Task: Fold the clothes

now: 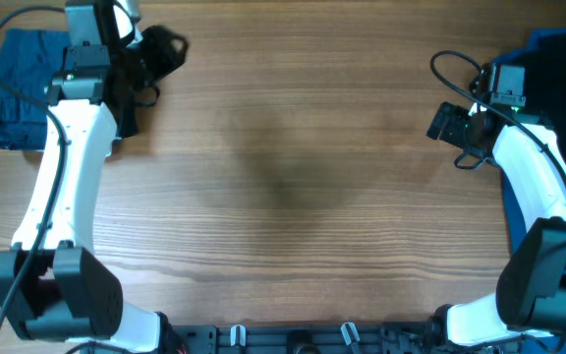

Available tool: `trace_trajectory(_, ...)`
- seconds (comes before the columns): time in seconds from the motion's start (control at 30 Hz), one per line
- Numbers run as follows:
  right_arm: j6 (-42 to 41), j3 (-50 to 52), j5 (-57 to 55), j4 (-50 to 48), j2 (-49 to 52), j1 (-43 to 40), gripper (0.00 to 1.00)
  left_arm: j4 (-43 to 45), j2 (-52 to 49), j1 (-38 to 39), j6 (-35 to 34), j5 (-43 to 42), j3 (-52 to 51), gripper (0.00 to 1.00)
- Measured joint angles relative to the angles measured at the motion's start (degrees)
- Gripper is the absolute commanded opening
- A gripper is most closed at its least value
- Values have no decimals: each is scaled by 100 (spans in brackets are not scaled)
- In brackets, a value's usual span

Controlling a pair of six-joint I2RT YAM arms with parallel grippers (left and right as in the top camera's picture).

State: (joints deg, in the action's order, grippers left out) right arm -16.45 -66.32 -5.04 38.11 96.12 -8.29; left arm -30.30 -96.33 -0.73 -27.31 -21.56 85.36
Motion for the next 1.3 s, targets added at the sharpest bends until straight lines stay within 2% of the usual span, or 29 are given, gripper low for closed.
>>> trace_trajectory(0.9,0,2,0,9,-59,2,100,-76,-9,208,-22,4,0,100)
trace_trajectory(1.0,0,11,-2,4,-713,109,100,-81,-9,208,-22,4,0,100)
trace_trajectory(1.3,0,4,-15,7,-4242,1316,100,-92,-11,208,-22,4,0,100)
